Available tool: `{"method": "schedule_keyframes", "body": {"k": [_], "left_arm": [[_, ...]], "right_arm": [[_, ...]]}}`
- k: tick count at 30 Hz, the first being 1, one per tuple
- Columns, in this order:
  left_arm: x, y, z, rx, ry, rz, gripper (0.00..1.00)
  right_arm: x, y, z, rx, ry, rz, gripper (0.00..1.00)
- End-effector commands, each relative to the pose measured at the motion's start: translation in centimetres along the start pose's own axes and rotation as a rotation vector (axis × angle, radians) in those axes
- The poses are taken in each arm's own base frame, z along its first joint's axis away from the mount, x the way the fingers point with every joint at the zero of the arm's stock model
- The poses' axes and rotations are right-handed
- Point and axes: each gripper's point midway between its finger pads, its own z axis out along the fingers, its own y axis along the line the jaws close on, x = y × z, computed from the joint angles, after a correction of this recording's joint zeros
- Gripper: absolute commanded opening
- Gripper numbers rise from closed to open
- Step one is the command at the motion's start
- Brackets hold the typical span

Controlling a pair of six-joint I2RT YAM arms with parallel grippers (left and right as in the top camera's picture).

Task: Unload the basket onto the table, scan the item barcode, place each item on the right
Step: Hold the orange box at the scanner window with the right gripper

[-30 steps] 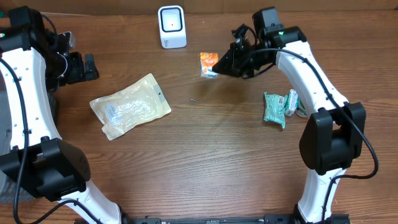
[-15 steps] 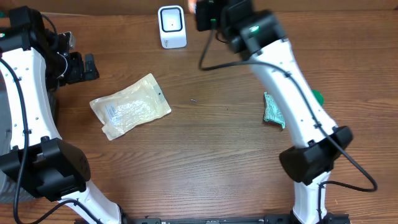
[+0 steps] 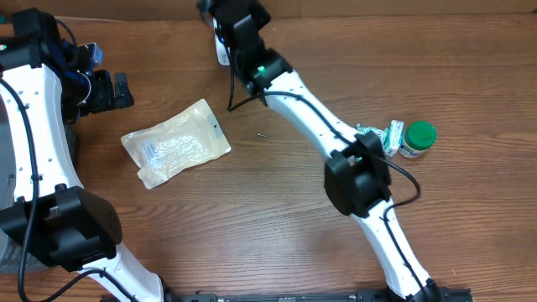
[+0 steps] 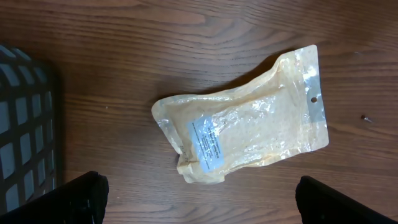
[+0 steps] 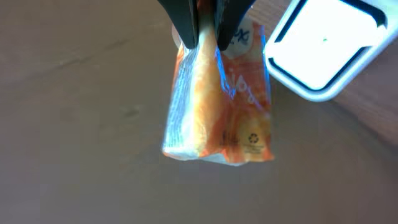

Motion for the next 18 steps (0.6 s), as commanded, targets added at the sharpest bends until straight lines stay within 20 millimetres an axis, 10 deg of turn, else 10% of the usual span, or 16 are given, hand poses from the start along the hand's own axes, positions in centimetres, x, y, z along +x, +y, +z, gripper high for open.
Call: {"method": "schedule_keyframes", "body": {"k": [1, 6, 18], "left_arm": [[-0.5, -0.6, -0.9, 0.010, -0.032, 0.007, 0.99], [-0.5, -0.6, -0.9, 0.010, -0.032, 0.007, 1.00], [-0.5, -0.6, -0.9, 0.010, -0.032, 0.007, 1.00]], "right_arm": [[1.6, 1.2, 1.3, 0.021, 0.018, -0.119, 0.04], [3.1, 5.2, 1.9, -0.101, -0.009, -0.151, 0.04], [4.8, 5.4, 2.7, -0.148, 0.002, -0.260, 0.04]]}}
